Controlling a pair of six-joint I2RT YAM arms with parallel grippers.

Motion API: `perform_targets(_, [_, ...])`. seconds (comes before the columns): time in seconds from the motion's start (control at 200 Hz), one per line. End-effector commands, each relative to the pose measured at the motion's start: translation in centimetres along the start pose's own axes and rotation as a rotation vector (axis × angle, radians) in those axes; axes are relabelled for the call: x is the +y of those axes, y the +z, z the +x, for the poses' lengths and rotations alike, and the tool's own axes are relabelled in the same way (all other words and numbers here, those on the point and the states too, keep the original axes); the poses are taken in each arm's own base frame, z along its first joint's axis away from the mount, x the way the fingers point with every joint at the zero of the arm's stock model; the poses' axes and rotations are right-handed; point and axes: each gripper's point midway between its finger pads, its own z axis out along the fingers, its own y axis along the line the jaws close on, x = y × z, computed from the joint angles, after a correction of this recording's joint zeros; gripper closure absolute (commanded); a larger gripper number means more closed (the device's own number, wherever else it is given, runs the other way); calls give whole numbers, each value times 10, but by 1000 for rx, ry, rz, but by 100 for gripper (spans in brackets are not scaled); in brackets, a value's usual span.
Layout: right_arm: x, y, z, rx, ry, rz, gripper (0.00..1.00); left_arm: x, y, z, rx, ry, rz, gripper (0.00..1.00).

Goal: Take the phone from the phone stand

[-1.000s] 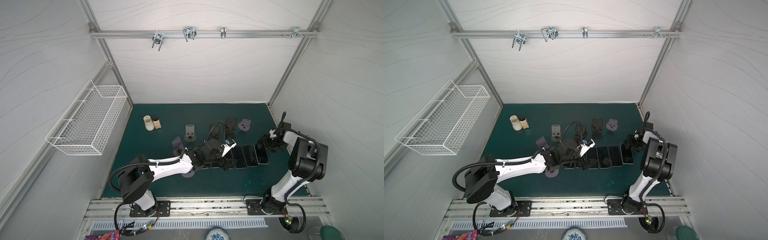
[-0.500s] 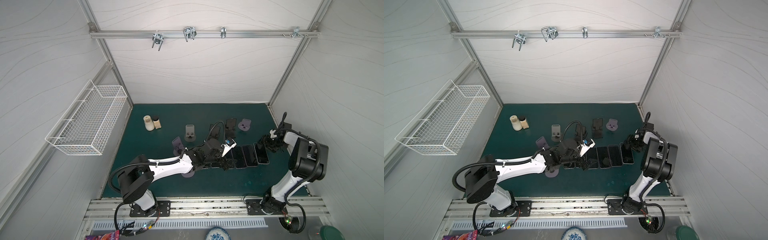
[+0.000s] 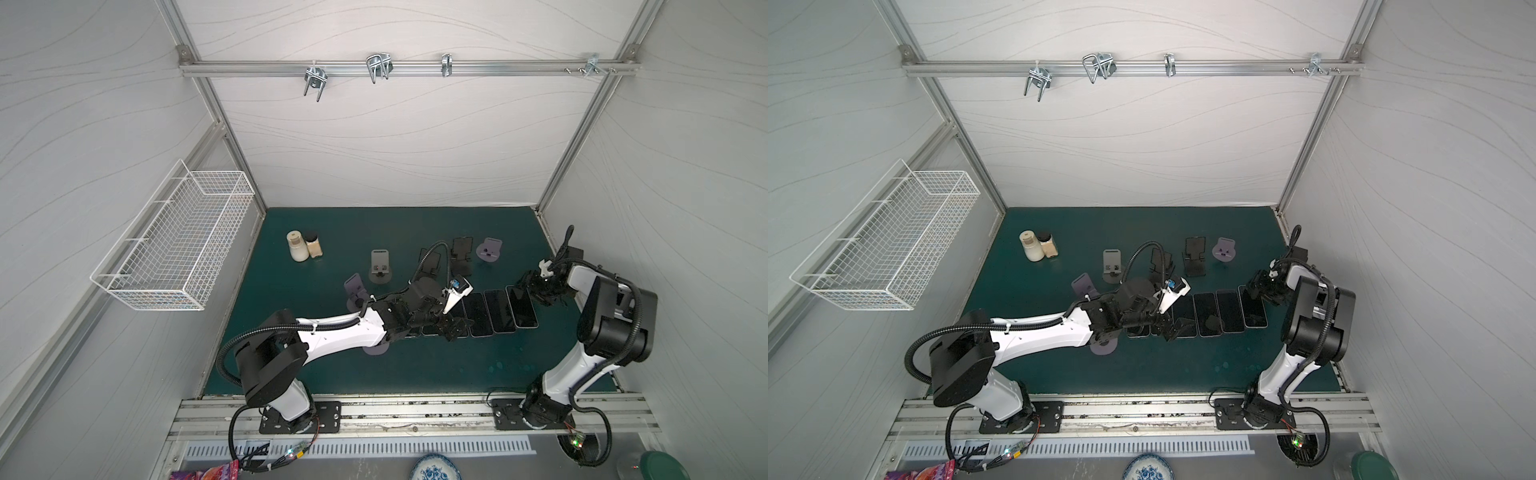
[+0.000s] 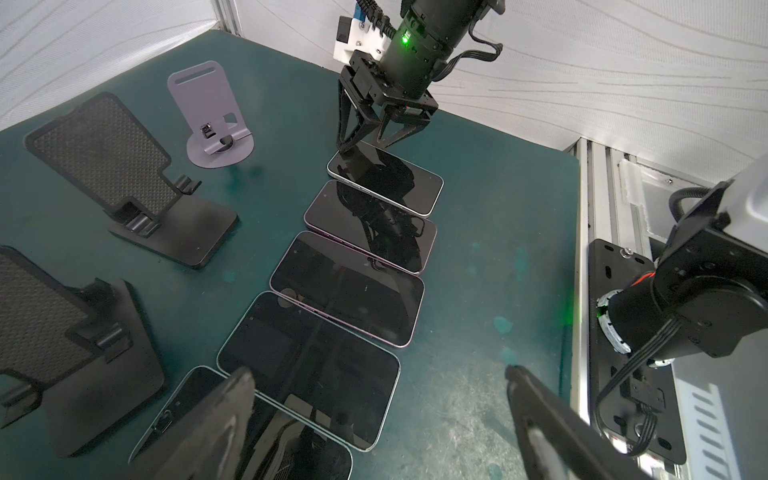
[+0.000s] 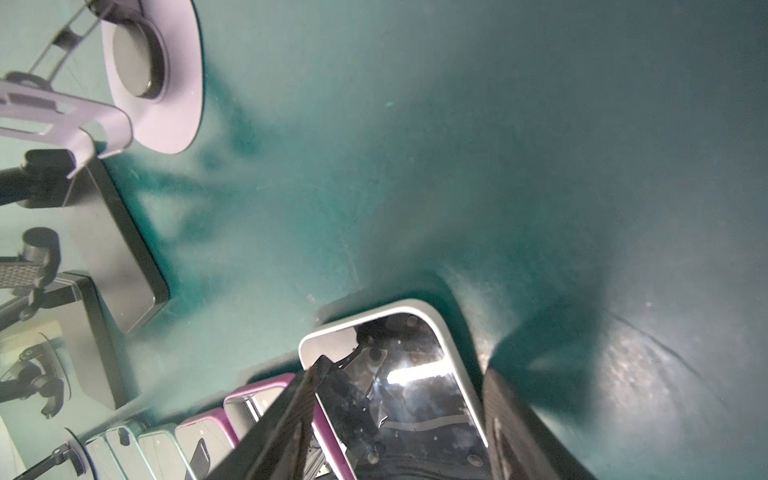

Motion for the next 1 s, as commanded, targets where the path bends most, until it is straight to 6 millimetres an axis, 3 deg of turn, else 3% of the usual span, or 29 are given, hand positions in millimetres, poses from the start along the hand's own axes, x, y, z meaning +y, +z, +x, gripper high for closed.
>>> perform_targets(0.0, [4, -7, 6, 9, 16, -20, 35, -2, 1, -19, -45, 17, 2, 5])
perform_targets(0.285, [0, -21, -7, -61, 12, 41, 35, 2, 0, -20, -49, 26, -19, 5])
perform_targets(0.465, [3, -49, -27, -173, 13, 85, 33, 8, -8, -26, -71, 39, -62, 4])
perform_targets(0.6, [16, -78, -38, -276, 6, 90, 33, 14, -25, -38, -123, 86, -109, 5])
perform_targets(0.67, [32, -90, -41, -331, -26, 71, 33, 28, -40, -49, -161, 110, -188, 4])
perform_targets(0.77, [64, -104, -42, -414, -117, 50, 33, 75, -72, -57, -193, -17, -323, 4])
perform_targets(0.905, [112, -116, -35, -490, -236, -15, 30, 133, -145, -57, -262, -119, -543, 4])
perform_targets(0.995, [142, -115, -26, -512, -334, -48, 29, 165, -197, -44, -275, -191, -690, 4])
